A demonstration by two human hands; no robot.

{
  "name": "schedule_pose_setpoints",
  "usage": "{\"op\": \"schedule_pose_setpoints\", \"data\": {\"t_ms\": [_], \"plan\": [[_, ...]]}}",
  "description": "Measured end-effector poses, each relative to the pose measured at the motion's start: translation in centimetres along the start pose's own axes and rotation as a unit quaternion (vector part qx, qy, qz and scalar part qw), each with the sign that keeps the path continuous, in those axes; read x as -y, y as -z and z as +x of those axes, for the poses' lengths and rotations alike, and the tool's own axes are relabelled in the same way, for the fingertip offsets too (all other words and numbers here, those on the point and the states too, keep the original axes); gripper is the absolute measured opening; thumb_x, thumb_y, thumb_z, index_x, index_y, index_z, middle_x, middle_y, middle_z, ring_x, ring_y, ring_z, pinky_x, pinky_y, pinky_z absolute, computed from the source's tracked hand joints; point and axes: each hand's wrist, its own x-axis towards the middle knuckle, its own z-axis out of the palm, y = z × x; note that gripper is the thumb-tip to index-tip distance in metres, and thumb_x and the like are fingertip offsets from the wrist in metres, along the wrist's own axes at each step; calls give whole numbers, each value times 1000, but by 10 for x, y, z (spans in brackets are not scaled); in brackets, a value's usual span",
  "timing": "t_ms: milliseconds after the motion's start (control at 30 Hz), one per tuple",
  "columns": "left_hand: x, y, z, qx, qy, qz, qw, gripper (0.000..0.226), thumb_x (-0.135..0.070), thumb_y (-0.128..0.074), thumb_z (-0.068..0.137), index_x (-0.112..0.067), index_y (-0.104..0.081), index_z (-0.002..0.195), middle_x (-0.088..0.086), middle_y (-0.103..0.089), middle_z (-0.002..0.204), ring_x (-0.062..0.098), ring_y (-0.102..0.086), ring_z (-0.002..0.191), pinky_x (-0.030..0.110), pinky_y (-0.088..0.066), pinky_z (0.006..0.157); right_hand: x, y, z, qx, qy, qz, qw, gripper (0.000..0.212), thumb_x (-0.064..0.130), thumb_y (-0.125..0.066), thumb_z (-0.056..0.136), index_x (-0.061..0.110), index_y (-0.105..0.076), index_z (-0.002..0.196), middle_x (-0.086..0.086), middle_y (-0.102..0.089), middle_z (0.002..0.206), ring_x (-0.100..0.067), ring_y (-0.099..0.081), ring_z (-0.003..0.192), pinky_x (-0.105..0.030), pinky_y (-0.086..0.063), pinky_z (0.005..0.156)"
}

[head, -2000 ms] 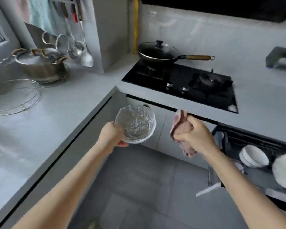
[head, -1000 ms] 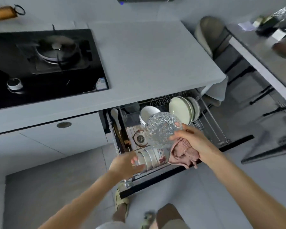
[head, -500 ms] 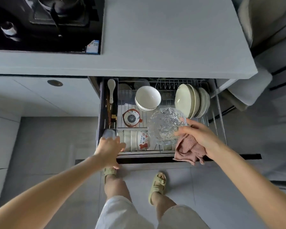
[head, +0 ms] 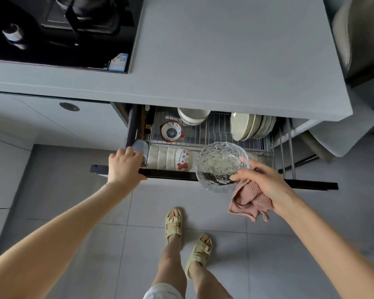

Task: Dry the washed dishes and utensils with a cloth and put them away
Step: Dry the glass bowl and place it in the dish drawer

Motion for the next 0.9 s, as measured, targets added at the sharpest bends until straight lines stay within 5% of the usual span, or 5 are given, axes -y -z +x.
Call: {"op": "schedule_pose_setpoints", "data": {"t_ms": [400, 467, 567, 633, 900], "plan": [[-26, -36, 50, -33, 206, -328, 921, 17, -18, -59, 85, -4, -54, 95, 9, -55, 92, 29, -52, 83, 33, -39, 68, 1, 0, 64, 16, -22, -25, 999, 67, 22, -75, 75, 17, -49, 136, -8, -74, 97, -25, -71, 91, -40, -55, 85], [-34, -59, 63, 73, 290, -483, 823, 17, -9, -58, 84, -1, -58, 99, 7, -57, 85, 24, -53, 78, 31, -42, 67, -2, 0, 76, 17, -33, -38, 999, 67, 24, -75, 75, 19, -49, 137, -6, -75, 97, -23, -71, 90, -38, -55, 81], [-51, -86, 92, 192, 391, -730, 526, 20, 5, -52, 87, -1, -55, 106, 11, -58, 80, 21, -57, 71, 26, -48, 66, -7, 0, 94, 17, -52, -53, 997, 66, 24, -77, 74, 24, -51, 135, -7, -74, 98, -23, -72, 85, -34, -56, 71], [-66, -102, 111, 210, 404, -796, 399, 25, 8, -46, 91, -4, -49, 112, 12, -56, 85, 21, -56, 75, 25, -48, 73, -12, -1, 110, 17, -67, -62, 996, 64, 23, -77, 74, 30, -52, 132, -6, -72, 99, -22, -72, 82, -35, -58, 71], [-116, -174, 197, 181, 411, -867, 214, 47, 7, -35, 96, -8, -38, 140, 10, -51, 131, 30, -45, 127, 35, -39, 104, -44, 1, 185, 0, -106, -72, 992, 71, 15, -76, 75, 29, -45, 138, -14, -69, 98, -28, -71, 86, -41, -57, 84]]}}
